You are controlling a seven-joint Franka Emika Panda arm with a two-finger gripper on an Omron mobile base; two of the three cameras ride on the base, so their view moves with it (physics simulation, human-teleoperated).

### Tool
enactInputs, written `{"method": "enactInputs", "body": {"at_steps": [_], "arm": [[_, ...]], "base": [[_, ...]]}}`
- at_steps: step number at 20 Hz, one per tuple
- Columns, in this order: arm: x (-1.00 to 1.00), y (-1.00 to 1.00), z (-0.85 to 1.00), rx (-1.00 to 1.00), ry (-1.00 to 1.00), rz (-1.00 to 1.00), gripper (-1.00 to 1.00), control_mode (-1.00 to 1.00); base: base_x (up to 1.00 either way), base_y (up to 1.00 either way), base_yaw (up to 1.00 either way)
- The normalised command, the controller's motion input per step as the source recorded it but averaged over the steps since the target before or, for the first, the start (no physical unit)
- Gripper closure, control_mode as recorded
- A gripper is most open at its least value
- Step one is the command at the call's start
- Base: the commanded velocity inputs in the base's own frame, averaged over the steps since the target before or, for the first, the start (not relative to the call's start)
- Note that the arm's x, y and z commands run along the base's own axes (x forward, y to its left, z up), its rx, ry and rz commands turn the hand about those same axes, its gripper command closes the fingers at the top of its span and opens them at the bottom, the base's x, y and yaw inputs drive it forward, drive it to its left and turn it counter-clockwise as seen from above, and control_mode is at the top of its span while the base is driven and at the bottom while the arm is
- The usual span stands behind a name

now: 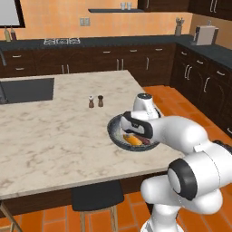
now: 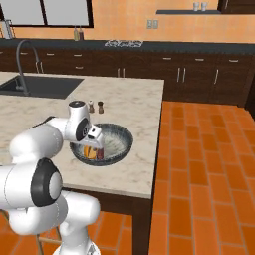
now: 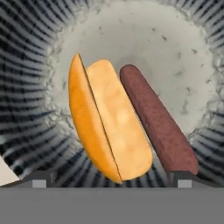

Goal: Place one bun and one sausage from the bowl on each plate.

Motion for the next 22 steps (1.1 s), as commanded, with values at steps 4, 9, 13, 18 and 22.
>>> {"method": "enactInputs", "body": {"at_steps": [4,9,13,18,22], "arm": [[0.15,0.10,-0.29,0.00,0.00,0.00,-1.00,-1.00],[0.13,0.11,-0.17,0.00,0.00,0.00,-1.00,-1.00],[0.13,0.02,-0.11,0.00,0.00,0.00,-1.00,-1.00],[0.03,0.00,-0.04,0.00,0.00,0.00,1.00,-1.00],[0.00,0.00,0.00,0.00,0.00,0.00,1.00,-1.00]], "base": [[0.00,0.00,0.00],[0.00,0.00,0.00],[0.00,0.00,0.00],[0.00,0.00,0.00],[0.00,0.00,0.00]]}}
